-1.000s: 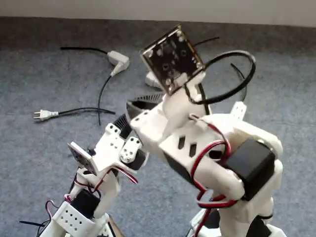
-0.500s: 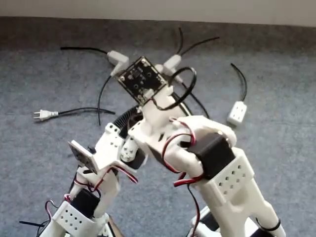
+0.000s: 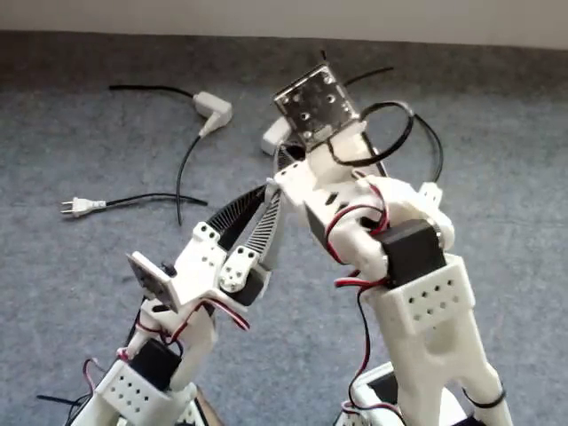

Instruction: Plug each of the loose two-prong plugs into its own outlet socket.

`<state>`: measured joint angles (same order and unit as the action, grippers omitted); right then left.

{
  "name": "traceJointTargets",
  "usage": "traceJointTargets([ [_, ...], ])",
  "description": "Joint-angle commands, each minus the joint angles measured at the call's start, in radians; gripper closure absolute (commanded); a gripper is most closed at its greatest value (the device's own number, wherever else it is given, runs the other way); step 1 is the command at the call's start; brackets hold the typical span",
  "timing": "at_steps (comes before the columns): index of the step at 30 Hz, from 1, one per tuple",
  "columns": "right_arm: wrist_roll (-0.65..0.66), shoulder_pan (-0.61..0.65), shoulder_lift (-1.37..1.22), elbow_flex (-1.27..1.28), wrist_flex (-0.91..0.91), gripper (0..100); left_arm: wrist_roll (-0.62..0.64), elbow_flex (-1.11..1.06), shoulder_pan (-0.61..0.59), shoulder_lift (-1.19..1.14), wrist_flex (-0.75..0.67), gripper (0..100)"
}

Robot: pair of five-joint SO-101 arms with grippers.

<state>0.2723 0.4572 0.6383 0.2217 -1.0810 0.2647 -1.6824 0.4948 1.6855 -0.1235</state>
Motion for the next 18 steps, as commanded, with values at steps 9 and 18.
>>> traceJointTargets([
  [9,0.057,-0.065,0.05,-0.045,0.044,99.1,0.008,-0.019,0.008,0.008,0.002,99],
  [18,0.06,0.194,0.067,-0.251,-0.116,99.1,0.008,-0.019,0.008,0.008,0.002,99],
])
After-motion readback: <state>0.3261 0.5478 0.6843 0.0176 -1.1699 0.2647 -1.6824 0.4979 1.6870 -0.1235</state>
